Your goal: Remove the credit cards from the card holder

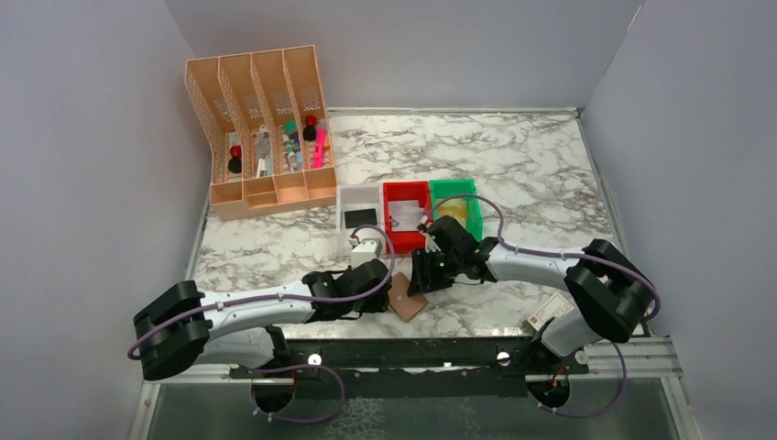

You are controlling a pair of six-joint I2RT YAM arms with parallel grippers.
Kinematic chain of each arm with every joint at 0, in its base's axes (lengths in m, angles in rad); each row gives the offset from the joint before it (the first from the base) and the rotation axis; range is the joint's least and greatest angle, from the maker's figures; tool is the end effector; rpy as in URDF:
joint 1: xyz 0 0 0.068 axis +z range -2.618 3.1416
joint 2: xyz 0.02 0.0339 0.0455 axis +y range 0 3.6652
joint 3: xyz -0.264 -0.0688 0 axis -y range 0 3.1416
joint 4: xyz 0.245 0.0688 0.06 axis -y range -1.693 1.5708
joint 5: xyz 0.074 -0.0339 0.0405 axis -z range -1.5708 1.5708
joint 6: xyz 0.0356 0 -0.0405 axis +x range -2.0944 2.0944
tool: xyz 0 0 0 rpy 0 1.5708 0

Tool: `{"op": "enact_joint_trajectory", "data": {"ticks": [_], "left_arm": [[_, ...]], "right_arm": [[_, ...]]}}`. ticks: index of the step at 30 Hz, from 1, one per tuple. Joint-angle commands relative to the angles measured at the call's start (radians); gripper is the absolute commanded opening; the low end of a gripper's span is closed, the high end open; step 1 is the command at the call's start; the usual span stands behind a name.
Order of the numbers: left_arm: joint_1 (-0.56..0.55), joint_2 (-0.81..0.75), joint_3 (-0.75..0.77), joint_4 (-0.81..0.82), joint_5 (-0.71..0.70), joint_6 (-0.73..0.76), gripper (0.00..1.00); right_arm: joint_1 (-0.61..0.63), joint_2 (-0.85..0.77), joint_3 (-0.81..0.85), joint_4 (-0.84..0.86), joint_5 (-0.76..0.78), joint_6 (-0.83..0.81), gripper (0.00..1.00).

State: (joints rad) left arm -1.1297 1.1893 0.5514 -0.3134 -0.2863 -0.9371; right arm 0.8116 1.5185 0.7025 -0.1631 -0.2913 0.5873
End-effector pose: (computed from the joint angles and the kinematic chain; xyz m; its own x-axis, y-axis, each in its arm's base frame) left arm 0.1018 -0.1920 0.1728 -0.8485 -0.0136 -0.5291 0.1921 0.9236 -0.3317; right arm 0.1840 0.2087 0.1501 -0.9217 -0.2002 -0.3322 -0.3536 0.7857 0.5075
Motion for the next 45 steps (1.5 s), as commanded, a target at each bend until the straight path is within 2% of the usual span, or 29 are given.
{"op": "enact_joint_trajectory", "data": {"ticks": [1,12,19,26,35,41,45], "left_arm": [[-0.001,-0.037,-0.027,-0.026,-0.037,-0.064,0.43],[-0.001,-0.078,-0.097,0.02,0.036,-0.168,0.41],[-0.002,-0.138,-0.188,0.155,0.123,-0.235,0.43],[-0.001,-0.164,-0.241,0.219,0.138,-0.274,0.44],[-0.001,-0.175,-0.246,0.215,0.124,-0.273,0.23],[-0.001,-0.185,-0.226,0.237,0.109,-0.219,0.01],[0.0,-0.216,-0.201,0.222,0.056,-0.179,0.0]], "right_arm": [[0.003,0.014,0.012,-0.05,0.065,0.008,0.49],[0.003,0.023,0.028,-0.061,0.064,0.006,0.49],[0.003,0.032,0.037,-0.065,0.061,0.003,0.49],[0.003,0.032,0.035,-0.063,0.06,0.002,0.49],[0.003,0.035,0.045,-0.069,0.058,-0.001,0.49],[0.003,-0.019,0.055,-0.059,0.027,-0.05,0.55],[0.021,-0.072,0.091,-0.105,0.066,-0.099,0.62]]}}
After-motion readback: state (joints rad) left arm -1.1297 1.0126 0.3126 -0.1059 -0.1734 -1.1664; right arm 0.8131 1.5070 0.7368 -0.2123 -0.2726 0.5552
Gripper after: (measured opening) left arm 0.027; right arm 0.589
